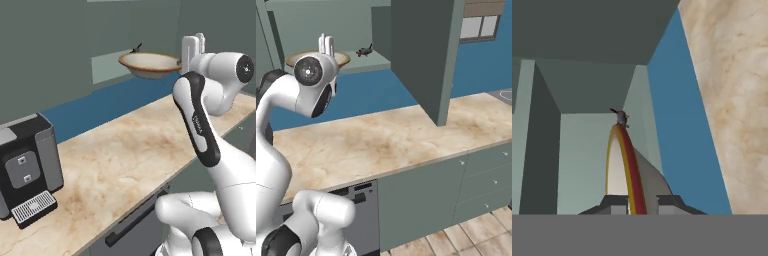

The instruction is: Pick the mug and place it in the sink. Pick the bowl and place it in the open cabinet and then close the cabinet.

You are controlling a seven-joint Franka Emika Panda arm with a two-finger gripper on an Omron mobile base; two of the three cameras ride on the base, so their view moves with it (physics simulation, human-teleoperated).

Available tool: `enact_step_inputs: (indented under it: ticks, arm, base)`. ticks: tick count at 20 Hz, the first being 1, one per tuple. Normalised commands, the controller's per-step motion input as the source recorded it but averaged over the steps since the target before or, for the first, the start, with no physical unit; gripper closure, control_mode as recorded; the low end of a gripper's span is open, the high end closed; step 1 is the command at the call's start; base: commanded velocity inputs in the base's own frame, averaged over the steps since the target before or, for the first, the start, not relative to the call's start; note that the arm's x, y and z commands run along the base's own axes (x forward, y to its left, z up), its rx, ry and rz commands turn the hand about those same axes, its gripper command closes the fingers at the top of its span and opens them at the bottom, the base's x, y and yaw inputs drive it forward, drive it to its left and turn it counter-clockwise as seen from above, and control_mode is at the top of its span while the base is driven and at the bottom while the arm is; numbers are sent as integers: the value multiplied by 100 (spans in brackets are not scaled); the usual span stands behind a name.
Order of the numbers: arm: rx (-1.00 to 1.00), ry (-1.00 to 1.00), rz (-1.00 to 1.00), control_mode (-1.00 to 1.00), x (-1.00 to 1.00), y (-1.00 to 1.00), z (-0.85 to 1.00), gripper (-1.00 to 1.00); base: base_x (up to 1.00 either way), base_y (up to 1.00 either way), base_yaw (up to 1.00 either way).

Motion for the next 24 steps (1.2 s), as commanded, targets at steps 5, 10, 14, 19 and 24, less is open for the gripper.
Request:
enact_step_inputs:
  ticks: [5,10,14,19,24]
  arm:
    - [0,0,7,-100,53,18,0,100]
    - [0,0,7,-100,47,13,0,100]
    - [0,0,6,-100,41,14,0,100]
    - [0,0,5,-100,35,20,0,100]
    - [0,0,4,-100,41,20,-6,100]
  base:
    - [0,0,0]
    - [0,0,0]
    - [0,0,0]
    - [0,0,0]
    - [0,0,0]
